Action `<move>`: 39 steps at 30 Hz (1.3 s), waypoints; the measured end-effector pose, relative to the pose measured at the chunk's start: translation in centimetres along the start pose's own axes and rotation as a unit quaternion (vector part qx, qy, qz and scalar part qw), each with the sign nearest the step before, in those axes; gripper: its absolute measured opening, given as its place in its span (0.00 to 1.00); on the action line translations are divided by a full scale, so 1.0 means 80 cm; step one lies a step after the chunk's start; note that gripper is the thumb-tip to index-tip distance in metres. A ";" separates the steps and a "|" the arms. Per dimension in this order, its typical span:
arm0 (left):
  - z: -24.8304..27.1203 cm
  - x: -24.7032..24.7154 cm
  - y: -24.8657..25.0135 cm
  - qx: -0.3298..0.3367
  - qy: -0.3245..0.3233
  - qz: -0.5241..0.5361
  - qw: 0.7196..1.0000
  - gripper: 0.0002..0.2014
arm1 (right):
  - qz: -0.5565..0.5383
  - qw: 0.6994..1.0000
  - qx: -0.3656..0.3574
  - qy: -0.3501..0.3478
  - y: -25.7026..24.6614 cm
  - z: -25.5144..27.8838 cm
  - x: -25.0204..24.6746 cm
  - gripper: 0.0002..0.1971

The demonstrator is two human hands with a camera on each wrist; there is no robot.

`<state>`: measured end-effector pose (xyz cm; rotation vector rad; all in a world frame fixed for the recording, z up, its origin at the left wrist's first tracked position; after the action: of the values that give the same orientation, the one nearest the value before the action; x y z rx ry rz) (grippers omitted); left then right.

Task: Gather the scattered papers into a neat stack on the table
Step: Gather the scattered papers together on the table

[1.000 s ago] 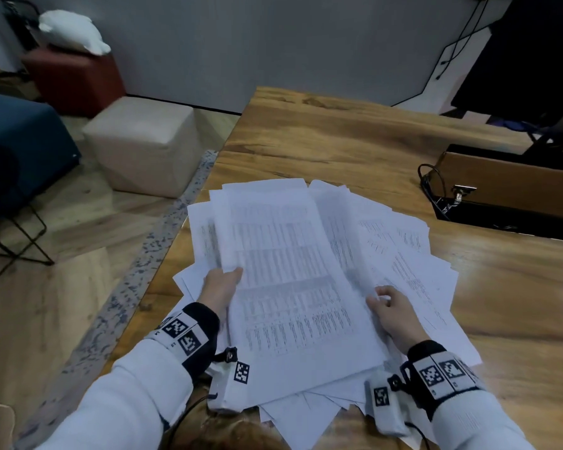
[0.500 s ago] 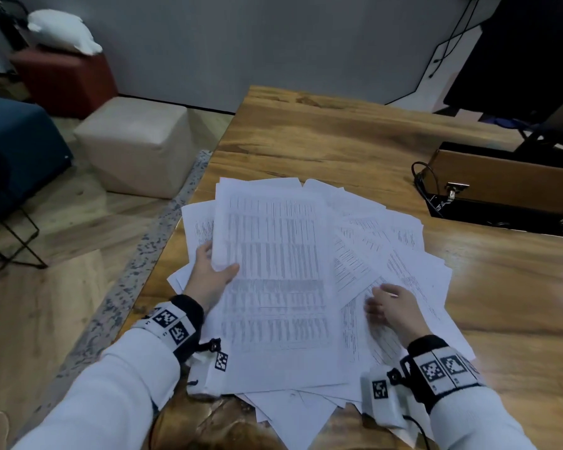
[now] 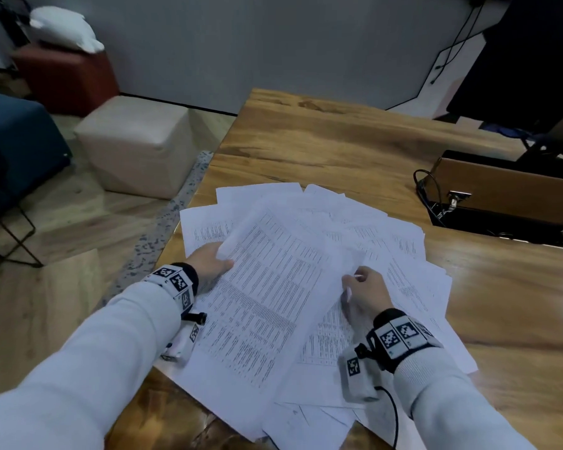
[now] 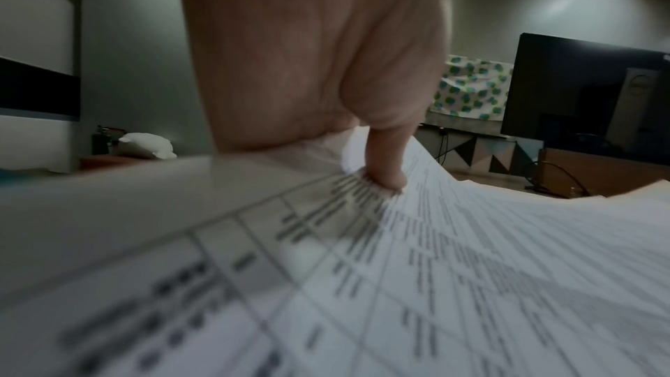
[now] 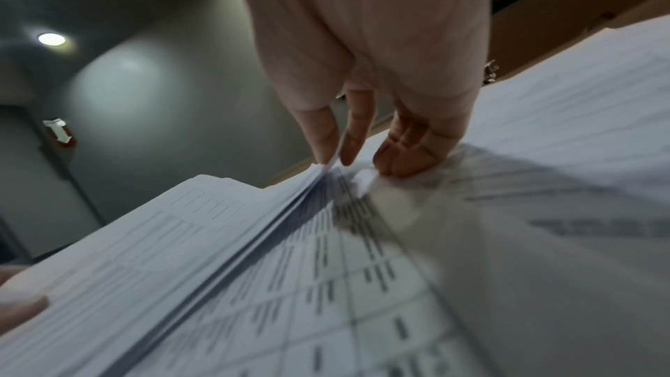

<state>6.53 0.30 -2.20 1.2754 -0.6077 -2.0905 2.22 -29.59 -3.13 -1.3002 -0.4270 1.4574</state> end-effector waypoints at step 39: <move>0.052 0.047 -0.037 -0.098 0.037 0.379 0.919 0.23 | 0.247 0.968 -0.048 0.026 0.013 0.003 -0.039 0.32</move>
<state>0.73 0.05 -4.66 0.8108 -0.6970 -1.4055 0.96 -32.53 -2.38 -1.5943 -0.1403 1.8229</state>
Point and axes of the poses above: each hand's wrist, its own z-axis away from the middle knuckle, its own x-axis out of the palm, y = z × x, the point moved 4 cm from there along -z, towards the middle knuckle
